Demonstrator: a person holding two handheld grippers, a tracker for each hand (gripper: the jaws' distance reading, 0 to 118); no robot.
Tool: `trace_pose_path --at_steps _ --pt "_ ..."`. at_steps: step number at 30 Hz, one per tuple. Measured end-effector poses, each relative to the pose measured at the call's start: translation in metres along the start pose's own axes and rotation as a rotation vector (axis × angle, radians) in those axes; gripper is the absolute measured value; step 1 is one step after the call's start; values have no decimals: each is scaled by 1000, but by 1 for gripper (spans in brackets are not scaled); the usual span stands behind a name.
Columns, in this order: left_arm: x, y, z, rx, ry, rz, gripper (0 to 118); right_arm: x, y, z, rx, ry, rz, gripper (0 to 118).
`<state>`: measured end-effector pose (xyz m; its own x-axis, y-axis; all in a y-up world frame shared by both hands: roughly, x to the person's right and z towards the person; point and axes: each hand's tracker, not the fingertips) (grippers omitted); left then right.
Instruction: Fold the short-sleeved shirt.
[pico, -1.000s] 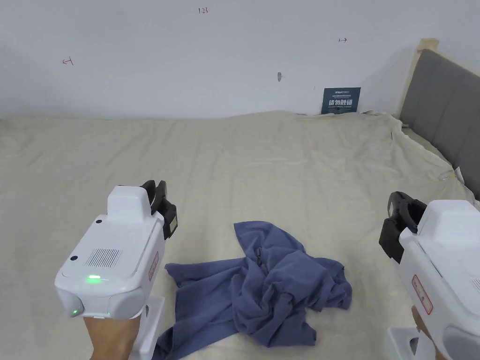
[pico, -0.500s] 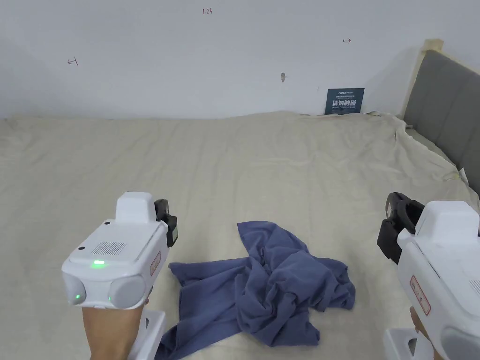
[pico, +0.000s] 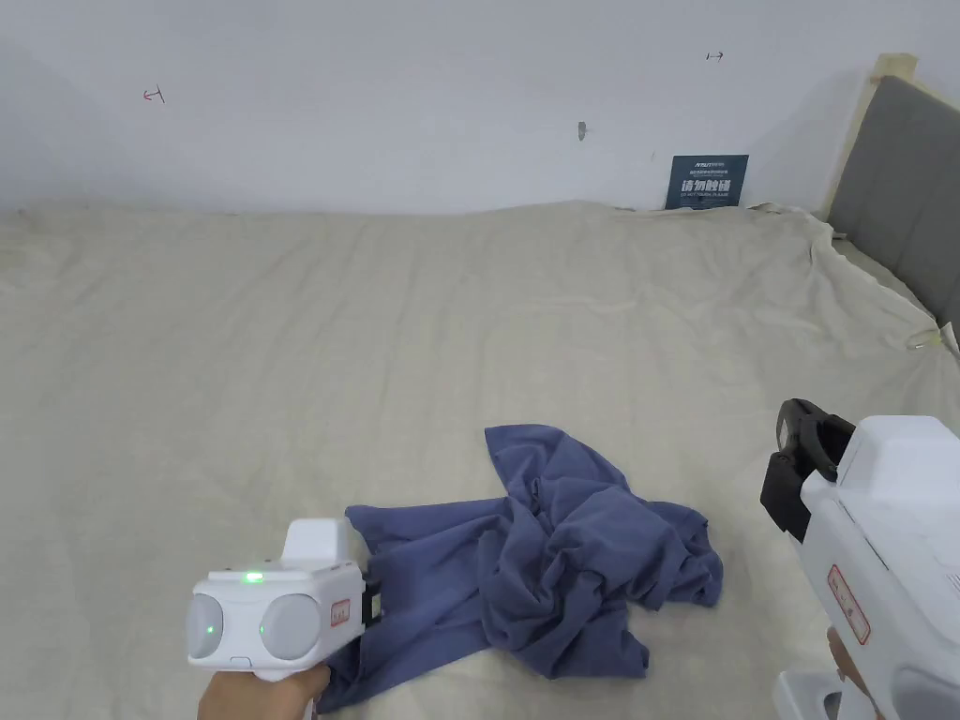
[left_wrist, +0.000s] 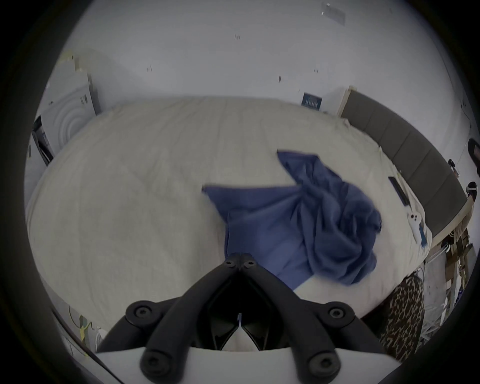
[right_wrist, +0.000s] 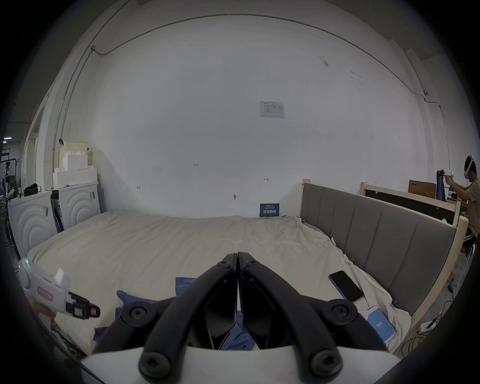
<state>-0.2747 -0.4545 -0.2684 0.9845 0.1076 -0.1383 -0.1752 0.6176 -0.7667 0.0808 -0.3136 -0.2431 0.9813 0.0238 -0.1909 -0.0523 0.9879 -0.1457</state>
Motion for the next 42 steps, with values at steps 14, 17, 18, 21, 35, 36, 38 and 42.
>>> trace_pose_path --at_steps 14,17,18,21,35,36,38,42 --pt "0 -40 -47 -156 71 -25 90 13 -23 -13 -57 14 -6 0" --pt "2 -46 -57 -173 88 -44 54 17 -27 -16 -68 11 -4 0" --pt "0 -47 -56 -158 79 -48 53 18 -28 -17 -72 11 -3 0" --pt "-2 -42 -53 -153 81 -36 20 21 -31 -21 -85 8 1 0" --pt "-14 -7 -7 -24 -67 51 5 46 -84 -130 -477 8 -69 47" --pt "-14 -5 -6 -19 -71 52 5 45 -90 -141 -517 7 -69 73" --pt "-12 -2 -7 -14 -75 49 5 48 -107 -161 -589 -12 -83 91" --pt "-10 1 -9 -11 -78 44 5 50 -136 -192 -706 -46 -129 92"
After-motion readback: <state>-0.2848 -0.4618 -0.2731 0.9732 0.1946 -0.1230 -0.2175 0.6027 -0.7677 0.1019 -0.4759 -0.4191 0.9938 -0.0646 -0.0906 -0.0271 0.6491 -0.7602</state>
